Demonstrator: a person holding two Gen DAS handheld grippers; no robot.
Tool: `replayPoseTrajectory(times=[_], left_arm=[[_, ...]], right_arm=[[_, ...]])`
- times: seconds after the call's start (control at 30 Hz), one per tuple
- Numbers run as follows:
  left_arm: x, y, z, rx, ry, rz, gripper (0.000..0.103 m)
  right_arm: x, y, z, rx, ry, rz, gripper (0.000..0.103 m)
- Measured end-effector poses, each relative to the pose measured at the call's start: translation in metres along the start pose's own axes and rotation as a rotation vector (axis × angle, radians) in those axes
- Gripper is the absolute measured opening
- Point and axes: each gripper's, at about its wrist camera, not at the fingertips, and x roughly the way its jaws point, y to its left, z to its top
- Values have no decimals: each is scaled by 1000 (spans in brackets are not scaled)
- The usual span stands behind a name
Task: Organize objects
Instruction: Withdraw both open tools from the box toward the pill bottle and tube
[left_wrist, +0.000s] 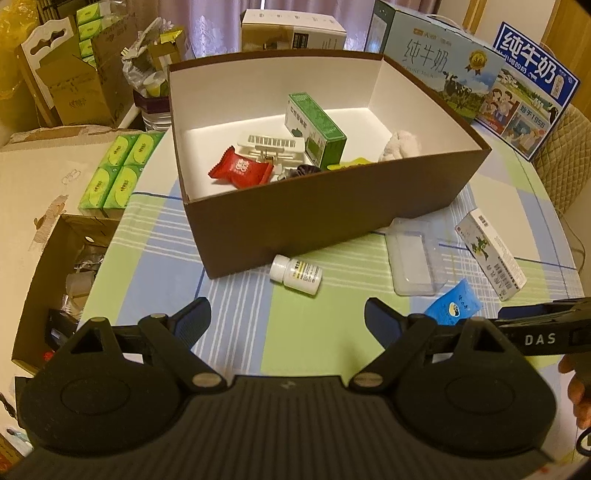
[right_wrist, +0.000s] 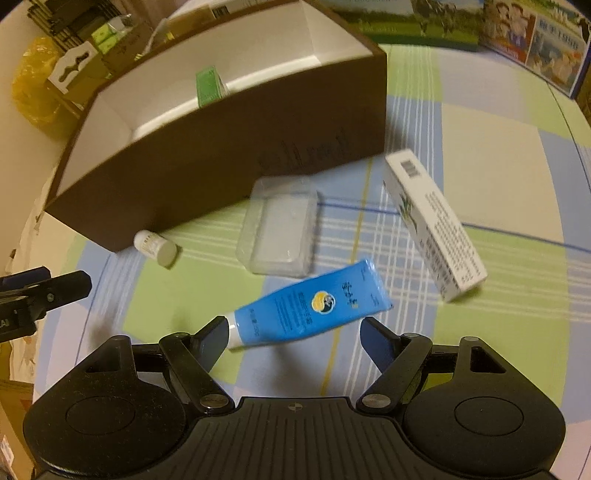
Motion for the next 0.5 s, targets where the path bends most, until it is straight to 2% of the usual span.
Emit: replayPoseTrajectory(times=[0.33,0.5], left_arm=[[21,0,-10,7,37,-11,88],[31,4,-15,3,51,-7,88]], right_arm=[[29,-4,3,133,43,-15,75],[39,-4,10,190,13,-69,75]])
